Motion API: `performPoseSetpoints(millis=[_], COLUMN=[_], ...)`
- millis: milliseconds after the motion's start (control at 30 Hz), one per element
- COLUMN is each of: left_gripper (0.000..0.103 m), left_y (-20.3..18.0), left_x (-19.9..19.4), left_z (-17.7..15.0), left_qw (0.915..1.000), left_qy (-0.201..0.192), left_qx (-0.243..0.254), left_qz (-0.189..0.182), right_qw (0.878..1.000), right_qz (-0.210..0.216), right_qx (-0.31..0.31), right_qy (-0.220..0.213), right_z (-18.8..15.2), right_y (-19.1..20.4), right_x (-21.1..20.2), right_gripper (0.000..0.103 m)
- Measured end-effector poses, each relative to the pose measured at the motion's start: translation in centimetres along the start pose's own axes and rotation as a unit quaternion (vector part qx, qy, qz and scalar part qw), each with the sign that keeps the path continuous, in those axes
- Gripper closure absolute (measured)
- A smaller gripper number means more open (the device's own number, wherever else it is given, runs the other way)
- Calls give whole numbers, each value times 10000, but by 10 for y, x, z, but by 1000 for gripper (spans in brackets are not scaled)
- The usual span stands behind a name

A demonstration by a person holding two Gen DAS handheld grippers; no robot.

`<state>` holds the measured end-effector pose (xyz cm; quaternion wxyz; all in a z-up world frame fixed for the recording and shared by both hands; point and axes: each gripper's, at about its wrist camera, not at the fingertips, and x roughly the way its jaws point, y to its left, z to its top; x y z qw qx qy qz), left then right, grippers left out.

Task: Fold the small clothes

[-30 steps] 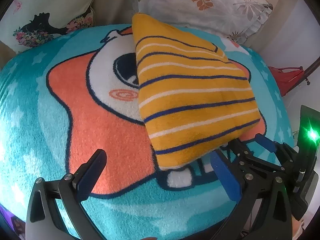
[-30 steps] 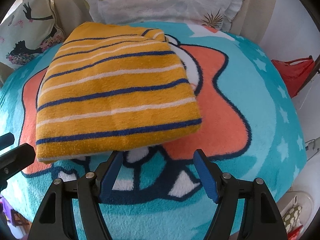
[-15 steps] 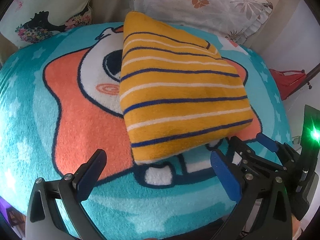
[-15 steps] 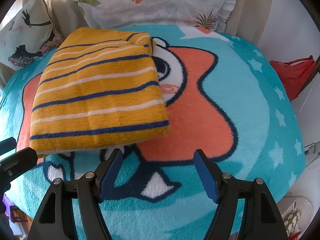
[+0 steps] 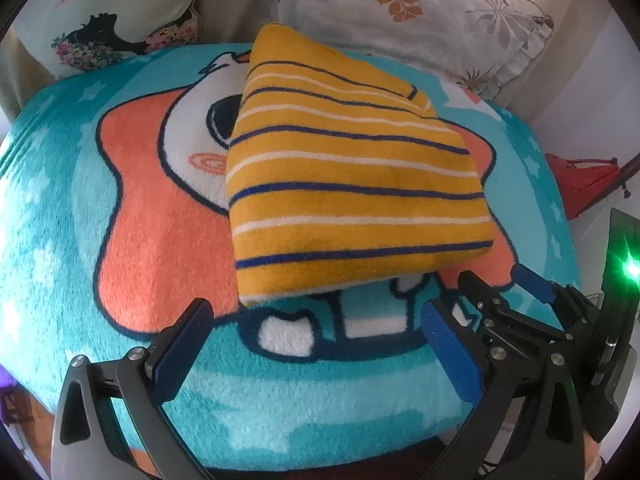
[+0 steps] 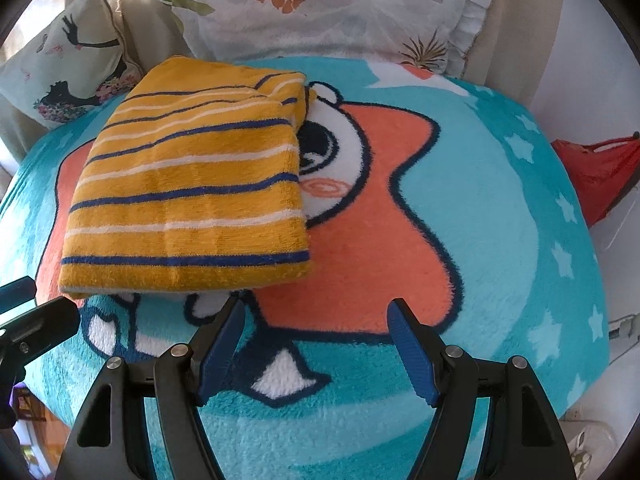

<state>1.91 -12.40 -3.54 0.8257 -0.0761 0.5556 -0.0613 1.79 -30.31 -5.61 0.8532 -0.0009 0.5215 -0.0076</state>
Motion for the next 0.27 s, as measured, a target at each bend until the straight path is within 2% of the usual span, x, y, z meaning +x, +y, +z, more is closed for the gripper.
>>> performPoseSetpoints(millis=[267], left_gripper=[0], left_y=[-13], left_x=[-7], left_z=[-11], left_qw=[9998], left_qy=[-120], left_qx=[-112], left_qz=[103], right_qw=[9995], right_qz=[151], right_qx=[-254], right_qy=[-61], right_z=[-5], right_y=[-7], right_x=[-3], right_gripper=[25])
